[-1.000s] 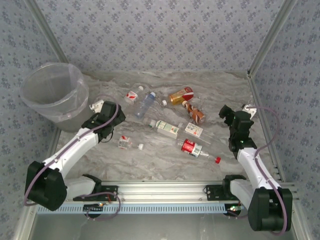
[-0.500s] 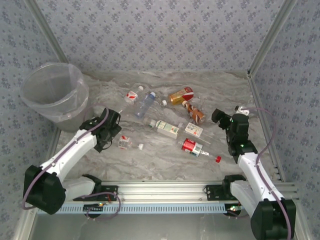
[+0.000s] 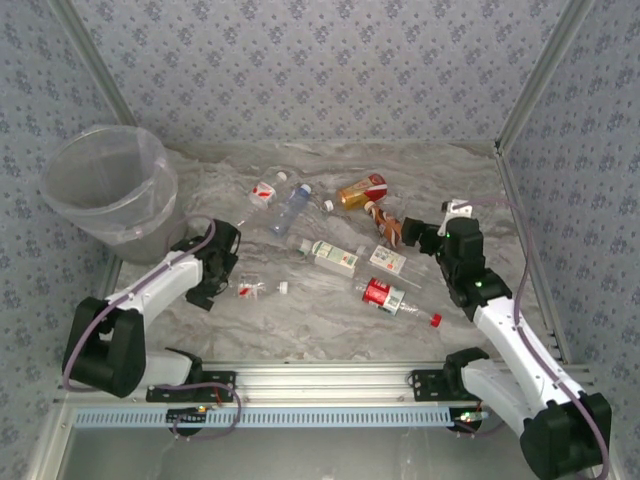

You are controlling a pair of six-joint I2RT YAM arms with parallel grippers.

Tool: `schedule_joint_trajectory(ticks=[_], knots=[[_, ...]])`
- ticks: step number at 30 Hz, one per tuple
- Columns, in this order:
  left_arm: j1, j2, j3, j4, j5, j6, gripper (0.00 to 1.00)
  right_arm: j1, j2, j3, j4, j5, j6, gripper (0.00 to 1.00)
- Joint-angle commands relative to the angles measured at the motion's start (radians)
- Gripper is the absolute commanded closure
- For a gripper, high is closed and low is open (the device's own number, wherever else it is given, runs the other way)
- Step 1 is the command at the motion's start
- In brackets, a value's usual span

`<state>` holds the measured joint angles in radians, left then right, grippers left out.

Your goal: Put the plastic bottles in the bin

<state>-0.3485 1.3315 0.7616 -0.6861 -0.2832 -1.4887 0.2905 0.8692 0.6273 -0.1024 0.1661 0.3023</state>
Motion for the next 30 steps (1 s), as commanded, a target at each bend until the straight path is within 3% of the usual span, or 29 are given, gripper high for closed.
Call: schedule_joint_trajectory(ticks=[1,7,16,30], knots=[[0.002,0.034,-0.008,0.079,0.000,-0.032,0.01,0.067,0.015,0.038,-0.071,0.074,-0.069,0.00],[-0.011,0.049,-0.037,0.115,0.012,-0.059,0.06,0.168,0.043,0.066,-0.109,0.168,-0.104,0.00],[-0.021,0.071,-0.119,0.240,0.023,-0.055,0.12,0.233,0.089,0.106,-0.122,0.199,-0.127,0.00],[-0.029,0.107,-0.076,0.358,0.066,0.283,0.32,0.294,0.074,0.132,-0.135,0.258,-0.089,0.00]])
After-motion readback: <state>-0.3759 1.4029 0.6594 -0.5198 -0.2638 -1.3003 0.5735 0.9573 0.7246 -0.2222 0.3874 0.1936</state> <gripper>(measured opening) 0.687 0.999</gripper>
